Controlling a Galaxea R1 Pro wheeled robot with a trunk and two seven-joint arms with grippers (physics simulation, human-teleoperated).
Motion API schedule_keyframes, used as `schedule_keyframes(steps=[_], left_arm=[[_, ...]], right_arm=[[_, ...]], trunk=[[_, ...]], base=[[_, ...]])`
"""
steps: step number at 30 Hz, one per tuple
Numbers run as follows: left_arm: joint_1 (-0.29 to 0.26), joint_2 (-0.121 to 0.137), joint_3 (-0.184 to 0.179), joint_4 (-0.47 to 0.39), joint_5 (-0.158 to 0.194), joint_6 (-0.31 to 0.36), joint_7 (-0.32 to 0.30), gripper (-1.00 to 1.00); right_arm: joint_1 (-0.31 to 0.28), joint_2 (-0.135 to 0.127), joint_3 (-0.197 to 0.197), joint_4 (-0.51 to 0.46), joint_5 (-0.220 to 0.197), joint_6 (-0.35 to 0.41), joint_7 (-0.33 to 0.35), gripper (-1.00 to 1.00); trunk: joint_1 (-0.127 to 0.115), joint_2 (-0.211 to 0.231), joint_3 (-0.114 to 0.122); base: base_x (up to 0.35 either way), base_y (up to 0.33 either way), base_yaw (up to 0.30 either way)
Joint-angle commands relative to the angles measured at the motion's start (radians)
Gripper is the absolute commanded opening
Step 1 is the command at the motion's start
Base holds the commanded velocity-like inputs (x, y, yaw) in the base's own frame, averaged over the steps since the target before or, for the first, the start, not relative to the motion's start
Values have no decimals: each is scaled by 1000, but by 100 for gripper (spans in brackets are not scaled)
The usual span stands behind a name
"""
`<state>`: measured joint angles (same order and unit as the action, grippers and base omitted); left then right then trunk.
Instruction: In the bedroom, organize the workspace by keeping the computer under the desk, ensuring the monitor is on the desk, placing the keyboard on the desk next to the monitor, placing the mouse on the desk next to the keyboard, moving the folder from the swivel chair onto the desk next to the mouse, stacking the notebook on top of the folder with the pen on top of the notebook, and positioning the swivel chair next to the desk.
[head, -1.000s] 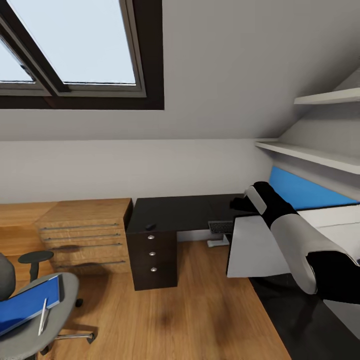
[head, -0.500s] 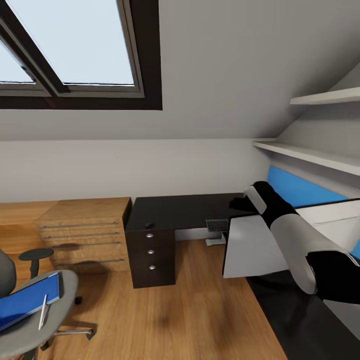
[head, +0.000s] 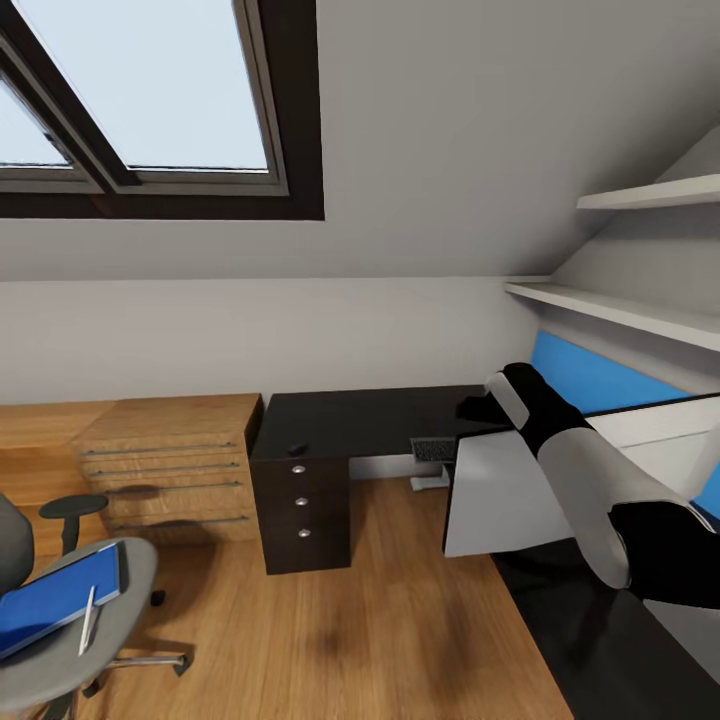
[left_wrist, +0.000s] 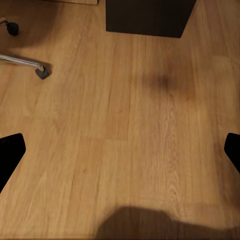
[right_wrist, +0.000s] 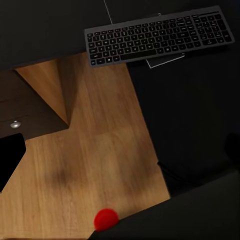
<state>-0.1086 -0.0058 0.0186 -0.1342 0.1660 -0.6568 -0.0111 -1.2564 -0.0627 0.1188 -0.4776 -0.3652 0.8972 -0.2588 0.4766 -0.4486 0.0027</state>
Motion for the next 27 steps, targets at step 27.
schedule_keyframes(steps=[27], left_arm=[[0,0,2,1,3,-3,-1,100]], right_arm=[[0,36,9,-104,-25,2,34,100]], trunk=[[0,0,-1]], base=[[-7,0,0]])
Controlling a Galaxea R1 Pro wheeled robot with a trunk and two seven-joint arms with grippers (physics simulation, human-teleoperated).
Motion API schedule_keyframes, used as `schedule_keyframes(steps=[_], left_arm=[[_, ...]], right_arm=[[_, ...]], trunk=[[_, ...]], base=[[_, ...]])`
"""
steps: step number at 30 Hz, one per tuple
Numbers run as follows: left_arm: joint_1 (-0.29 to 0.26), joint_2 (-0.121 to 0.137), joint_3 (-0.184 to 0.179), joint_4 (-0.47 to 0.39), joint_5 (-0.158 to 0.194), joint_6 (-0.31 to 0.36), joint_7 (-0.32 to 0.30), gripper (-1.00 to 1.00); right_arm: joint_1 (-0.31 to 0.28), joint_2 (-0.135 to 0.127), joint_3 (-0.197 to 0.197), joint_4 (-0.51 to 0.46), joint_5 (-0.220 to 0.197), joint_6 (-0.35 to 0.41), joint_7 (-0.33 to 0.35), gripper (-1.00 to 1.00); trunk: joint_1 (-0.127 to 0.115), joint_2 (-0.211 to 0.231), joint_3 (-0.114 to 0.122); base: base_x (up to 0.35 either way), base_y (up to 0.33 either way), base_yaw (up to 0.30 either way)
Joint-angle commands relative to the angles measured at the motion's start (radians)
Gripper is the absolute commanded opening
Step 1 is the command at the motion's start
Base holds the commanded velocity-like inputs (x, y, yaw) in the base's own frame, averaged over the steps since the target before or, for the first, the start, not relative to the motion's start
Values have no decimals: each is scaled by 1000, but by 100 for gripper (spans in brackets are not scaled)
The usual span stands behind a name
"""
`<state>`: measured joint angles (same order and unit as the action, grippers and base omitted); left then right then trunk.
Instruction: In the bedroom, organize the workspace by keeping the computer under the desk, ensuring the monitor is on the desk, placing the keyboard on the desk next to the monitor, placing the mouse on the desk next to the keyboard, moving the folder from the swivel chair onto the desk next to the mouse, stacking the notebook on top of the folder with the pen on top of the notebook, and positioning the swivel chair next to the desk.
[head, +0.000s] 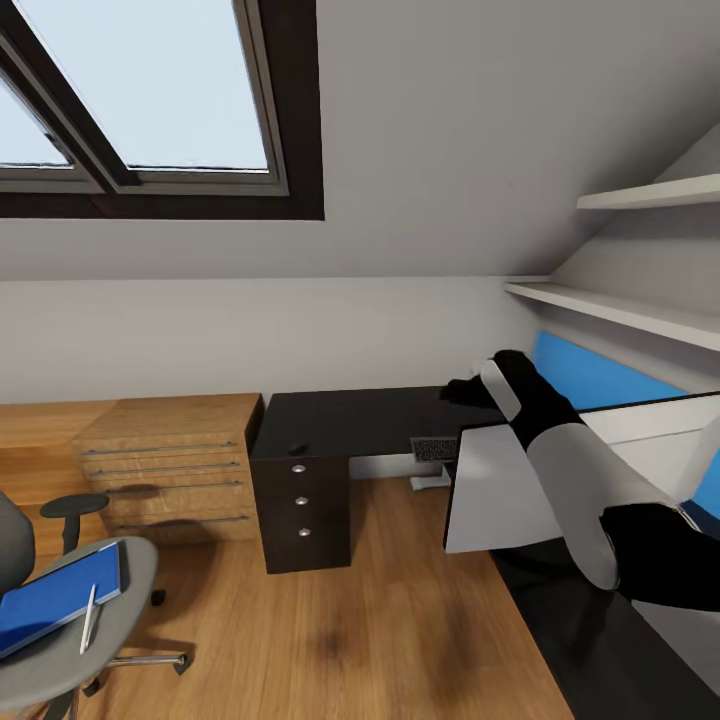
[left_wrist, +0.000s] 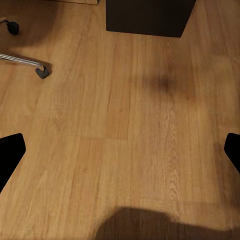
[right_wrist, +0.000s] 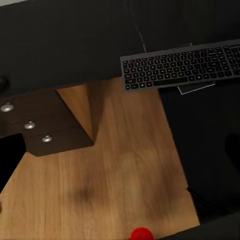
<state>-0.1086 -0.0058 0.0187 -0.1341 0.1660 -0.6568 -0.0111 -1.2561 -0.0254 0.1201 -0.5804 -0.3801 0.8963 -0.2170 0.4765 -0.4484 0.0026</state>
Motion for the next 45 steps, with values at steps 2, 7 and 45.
schedule_keyframes(steps=[2,7,45], left_arm=[[0,0,1,1,3,-3,-1,100],[0,0,1,1,3,-3,-1,100],[0,-1,1,1,3,-3,-1,100]], right_arm=[[0,9,8,-5,-10,3,-5,100],[0,31,10,-8,-8,3,-2,100],[0,89,139,4,-8,6,-2,100]], trunk=[[0,-1,0],[0,-1,0],[0,-1,0]], base=[[0,0,0],[0,0,0],[-40,0,0]])
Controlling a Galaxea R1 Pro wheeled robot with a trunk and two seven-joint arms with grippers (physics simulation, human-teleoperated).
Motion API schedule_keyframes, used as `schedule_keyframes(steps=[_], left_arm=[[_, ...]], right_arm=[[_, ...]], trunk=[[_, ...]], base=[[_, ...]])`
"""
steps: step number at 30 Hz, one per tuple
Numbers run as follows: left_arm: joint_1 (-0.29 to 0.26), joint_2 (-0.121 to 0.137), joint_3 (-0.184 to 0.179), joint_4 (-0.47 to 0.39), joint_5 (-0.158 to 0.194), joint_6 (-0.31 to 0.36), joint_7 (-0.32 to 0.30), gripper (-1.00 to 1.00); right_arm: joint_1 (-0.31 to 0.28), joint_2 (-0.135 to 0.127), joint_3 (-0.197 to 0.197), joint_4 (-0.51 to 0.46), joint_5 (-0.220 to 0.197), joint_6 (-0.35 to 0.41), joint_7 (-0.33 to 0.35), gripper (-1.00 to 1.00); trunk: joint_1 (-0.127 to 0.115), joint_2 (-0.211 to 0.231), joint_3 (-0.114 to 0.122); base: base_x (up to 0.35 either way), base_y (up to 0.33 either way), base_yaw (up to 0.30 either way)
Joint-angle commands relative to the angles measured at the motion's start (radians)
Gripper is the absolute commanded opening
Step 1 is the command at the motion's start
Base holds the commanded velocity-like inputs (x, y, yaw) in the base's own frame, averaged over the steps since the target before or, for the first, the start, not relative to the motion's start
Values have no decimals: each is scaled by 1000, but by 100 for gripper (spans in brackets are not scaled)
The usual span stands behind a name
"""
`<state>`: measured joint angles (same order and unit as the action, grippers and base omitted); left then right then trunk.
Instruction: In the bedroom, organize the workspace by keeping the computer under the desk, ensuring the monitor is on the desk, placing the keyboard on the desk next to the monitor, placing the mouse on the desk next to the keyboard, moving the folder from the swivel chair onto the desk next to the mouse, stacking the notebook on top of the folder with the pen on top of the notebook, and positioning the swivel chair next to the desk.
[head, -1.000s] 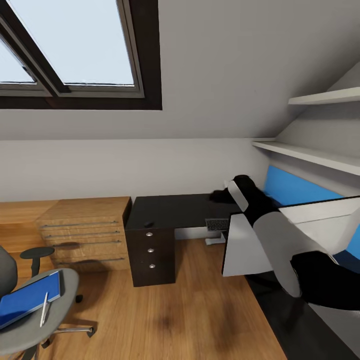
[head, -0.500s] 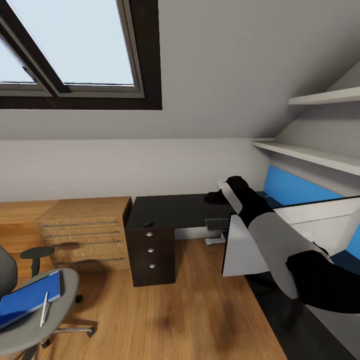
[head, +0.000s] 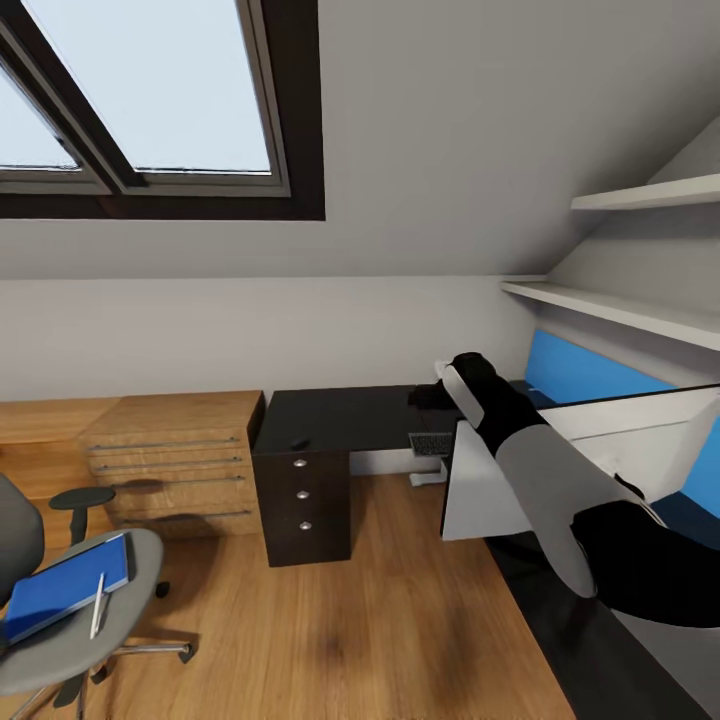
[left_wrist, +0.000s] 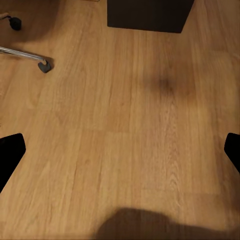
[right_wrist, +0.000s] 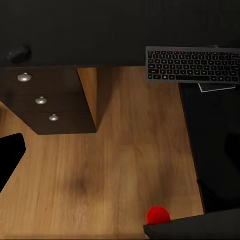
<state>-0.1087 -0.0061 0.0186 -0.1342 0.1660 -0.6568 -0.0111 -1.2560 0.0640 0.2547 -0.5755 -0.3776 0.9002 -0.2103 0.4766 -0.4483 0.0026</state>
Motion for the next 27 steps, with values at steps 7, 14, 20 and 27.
schedule_keyframes(steps=[7,14,20,27], left_arm=[[0,-1,1,0,3,-3,-1,100],[0,-2,0,-1,3,-3,-1,100],[0,-2,0,-2,3,-3,-1,100],[0,-1,0,-2,3,-4,-1,100]], right_arm=[[0,0,6,28,-11,6,-7,100],[0,5,6,42,-11,8,-7,100],[0,8,6,44,-11,8,-7,100],[0,8,6,45,-11,8,-7,100]], trunk=[[0,-1,0],[0,-1,0],[0,-1,0],[0,-1,0]], base=[[-13,0,0],[-96,0,0],[-54,0,0],[-20,-7,0]])
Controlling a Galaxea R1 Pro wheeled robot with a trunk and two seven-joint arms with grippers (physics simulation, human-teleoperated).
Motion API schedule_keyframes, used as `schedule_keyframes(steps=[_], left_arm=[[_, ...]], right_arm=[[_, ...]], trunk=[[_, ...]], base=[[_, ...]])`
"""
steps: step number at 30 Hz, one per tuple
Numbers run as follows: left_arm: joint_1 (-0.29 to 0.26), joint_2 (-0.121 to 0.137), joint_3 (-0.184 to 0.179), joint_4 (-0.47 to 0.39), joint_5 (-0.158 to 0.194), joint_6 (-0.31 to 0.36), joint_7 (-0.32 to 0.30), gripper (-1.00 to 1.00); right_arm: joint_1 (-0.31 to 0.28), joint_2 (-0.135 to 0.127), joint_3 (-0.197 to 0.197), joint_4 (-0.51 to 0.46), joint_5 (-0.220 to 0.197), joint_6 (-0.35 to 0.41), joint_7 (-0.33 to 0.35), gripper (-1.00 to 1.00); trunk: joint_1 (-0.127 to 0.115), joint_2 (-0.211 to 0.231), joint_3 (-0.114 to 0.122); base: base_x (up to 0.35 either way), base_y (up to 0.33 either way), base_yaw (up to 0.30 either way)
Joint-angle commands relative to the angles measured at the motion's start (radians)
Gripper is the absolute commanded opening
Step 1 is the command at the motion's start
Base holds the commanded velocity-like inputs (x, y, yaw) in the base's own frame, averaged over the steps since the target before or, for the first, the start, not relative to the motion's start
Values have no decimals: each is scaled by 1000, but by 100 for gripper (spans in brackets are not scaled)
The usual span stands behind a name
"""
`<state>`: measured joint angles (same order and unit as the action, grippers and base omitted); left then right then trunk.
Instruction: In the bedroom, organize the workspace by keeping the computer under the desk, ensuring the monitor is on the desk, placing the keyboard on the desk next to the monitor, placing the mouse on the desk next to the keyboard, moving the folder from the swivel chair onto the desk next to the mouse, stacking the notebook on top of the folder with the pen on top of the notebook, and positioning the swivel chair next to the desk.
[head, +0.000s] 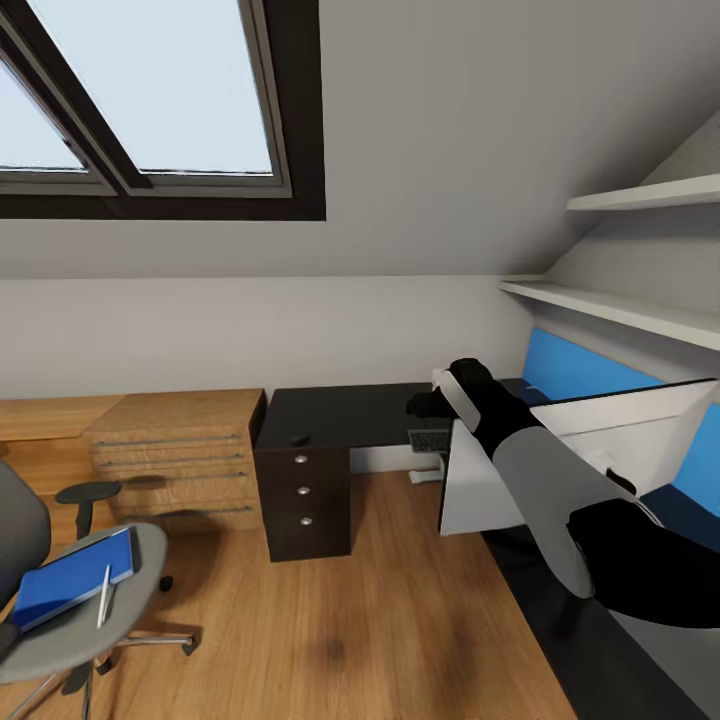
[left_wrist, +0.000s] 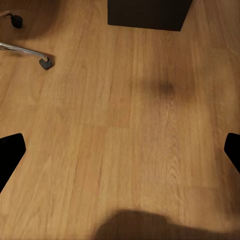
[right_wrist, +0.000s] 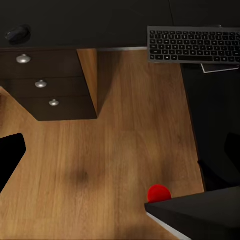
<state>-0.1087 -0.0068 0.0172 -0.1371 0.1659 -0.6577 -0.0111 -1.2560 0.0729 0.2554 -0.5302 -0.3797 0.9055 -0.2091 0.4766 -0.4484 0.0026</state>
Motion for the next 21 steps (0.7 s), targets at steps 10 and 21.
schedule_keyframes(steps=[10,21], left_arm=[[0,0,1,1,3,-3,-1,100],[0,-1,1,1,3,-3,-1,100]], right_arm=[[0,-1,5,-1,-8,3,-9,100],[0,-1,5,-1,-8,3,-9,100]], trunk=[[0,-1,0],[0,-1,0]], base=[[-66,-41,0],[-3,-2,0]])
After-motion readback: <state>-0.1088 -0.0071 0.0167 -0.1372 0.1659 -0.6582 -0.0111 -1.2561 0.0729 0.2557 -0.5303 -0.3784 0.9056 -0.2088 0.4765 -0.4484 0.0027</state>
